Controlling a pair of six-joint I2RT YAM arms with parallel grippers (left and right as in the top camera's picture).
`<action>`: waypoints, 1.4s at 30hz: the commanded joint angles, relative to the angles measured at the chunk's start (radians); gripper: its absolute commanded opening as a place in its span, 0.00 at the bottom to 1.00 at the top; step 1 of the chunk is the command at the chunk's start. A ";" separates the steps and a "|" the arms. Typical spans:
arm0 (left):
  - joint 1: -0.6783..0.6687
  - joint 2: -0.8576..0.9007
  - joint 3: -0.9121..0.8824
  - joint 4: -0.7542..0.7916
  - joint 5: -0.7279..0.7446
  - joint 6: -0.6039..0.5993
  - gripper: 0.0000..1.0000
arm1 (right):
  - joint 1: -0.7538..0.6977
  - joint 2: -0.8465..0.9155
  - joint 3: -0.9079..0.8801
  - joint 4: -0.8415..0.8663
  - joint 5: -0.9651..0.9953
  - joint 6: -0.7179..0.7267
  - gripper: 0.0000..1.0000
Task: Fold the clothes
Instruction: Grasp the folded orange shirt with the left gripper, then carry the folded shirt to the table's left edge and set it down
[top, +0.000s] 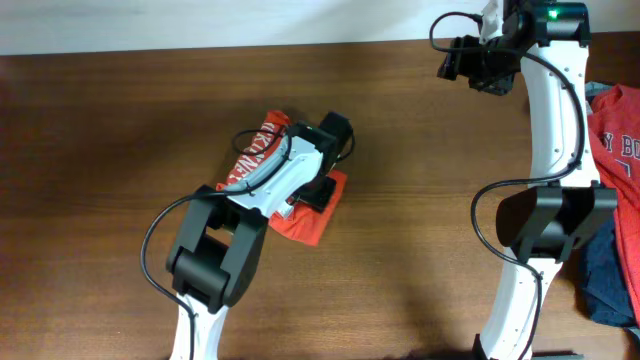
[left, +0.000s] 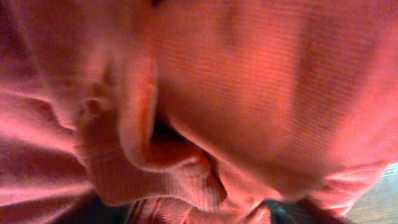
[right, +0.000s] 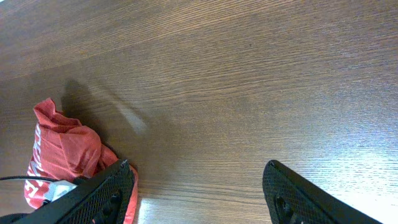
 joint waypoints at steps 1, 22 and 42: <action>0.058 0.024 -0.007 0.005 -0.016 -0.053 0.43 | -0.003 -0.010 0.006 0.000 -0.009 -0.022 0.70; 0.662 0.024 -0.007 0.312 -0.019 -0.065 0.35 | -0.003 -0.010 0.006 -0.016 -0.009 -0.037 0.71; 0.819 0.024 -0.004 0.521 0.095 0.307 0.76 | -0.003 -0.010 0.006 -0.015 -0.009 -0.037 0.71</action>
